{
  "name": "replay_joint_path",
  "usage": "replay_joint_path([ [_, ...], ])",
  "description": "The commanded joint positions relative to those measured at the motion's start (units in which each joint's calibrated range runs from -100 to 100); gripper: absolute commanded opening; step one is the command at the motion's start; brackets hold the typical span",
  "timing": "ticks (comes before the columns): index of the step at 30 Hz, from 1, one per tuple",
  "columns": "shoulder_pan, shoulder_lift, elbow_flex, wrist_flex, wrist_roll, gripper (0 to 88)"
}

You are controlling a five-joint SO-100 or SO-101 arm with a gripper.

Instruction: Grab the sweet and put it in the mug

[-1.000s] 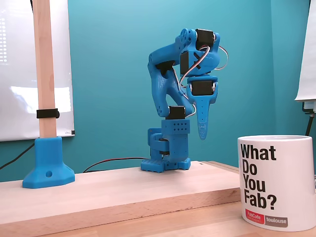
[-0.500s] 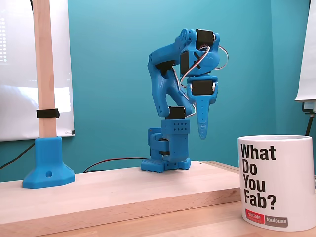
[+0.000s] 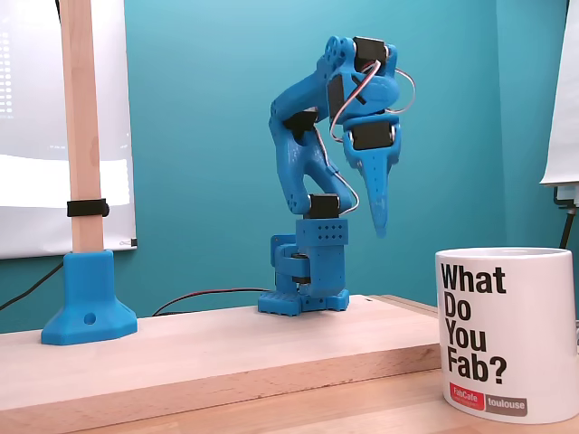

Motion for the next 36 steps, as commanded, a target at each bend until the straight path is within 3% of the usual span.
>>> replay_joint_path([
  [1,-0.3,-5.6,4.2,0.3,0.0,29.0],
  [20,0.1,-23.1,26.9,-1.7,-0.4,29.2],
  [32,0.2,-25.3,48.0,-31.8,-0.4,29.1],
  [36,0.2,-27.2,51.0,-36.8,-0.5,29.1],
])
